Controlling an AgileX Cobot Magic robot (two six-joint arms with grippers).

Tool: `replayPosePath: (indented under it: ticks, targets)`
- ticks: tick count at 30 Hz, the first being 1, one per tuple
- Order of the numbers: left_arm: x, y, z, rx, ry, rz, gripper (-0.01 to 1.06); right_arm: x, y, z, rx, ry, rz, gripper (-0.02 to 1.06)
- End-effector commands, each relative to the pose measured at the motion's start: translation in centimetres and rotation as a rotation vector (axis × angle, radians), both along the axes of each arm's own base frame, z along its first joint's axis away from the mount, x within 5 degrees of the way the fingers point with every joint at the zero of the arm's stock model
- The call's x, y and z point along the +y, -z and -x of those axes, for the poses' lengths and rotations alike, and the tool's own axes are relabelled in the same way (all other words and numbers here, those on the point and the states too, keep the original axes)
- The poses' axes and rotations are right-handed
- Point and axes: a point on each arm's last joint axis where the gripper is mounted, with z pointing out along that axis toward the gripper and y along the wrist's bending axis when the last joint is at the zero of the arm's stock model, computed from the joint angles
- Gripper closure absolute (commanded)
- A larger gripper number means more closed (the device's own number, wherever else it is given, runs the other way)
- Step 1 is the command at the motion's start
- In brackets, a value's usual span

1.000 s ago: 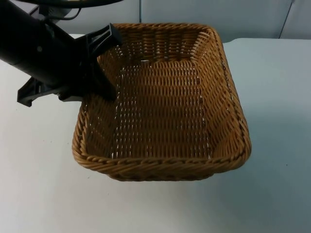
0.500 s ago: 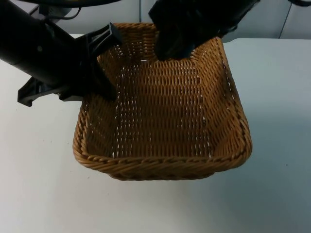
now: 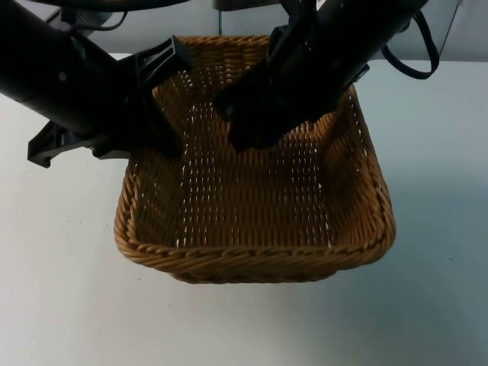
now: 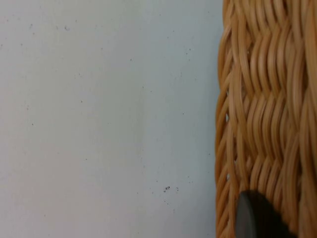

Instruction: Pick up the basket with the left hand and place the ball into the basket with the right hand.

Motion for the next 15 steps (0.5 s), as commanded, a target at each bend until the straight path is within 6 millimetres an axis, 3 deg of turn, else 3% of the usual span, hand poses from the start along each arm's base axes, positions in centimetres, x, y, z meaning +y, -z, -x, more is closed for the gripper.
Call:
replayPosePath:
  ticks: [1, 6, 9, 10, 14, 15]
  targets:
    - [-0.15, -0.57, 0.13, -0.004, -0.014, 0.026, 1.05, 0.21, 0.27, -0.25, -0.015, -0.005, 0.002, 1.05]
    - [-0.15, -0.57, 0.13, -0.004, -0.014, 0.026, 1.05, 0.26, 0.84, -0.38, -0.010, -0.006, 0.011, 1.00]
    - [-0.15, -0.57, 0.13, -0.004, -0.014, 0.026, 1.05, 0.29, 0.76, -0.49, -0.024, -0.005, 0.006, 0.77]
    - [-0.15, -0.57, 0.13, -0.004, -0.014, 0.026, 1.05, 0.29, 0.76, -0.49, -0.024, -0.005, 0.006, 0.77]
    - [-0.15, -0.57, 0.13, -0.004, -0.014, 0.026, 1.05, 0.33, 0.71, -0.58, -0.035, -0.002, 0.000, 0.51]
    - [-0.15, -0.57, 0.13, -0.004, -0.014, 0.026, 1.05, 0.33, 0.71, -0.58, -0.035, -0.002, 0.000, 0.51]
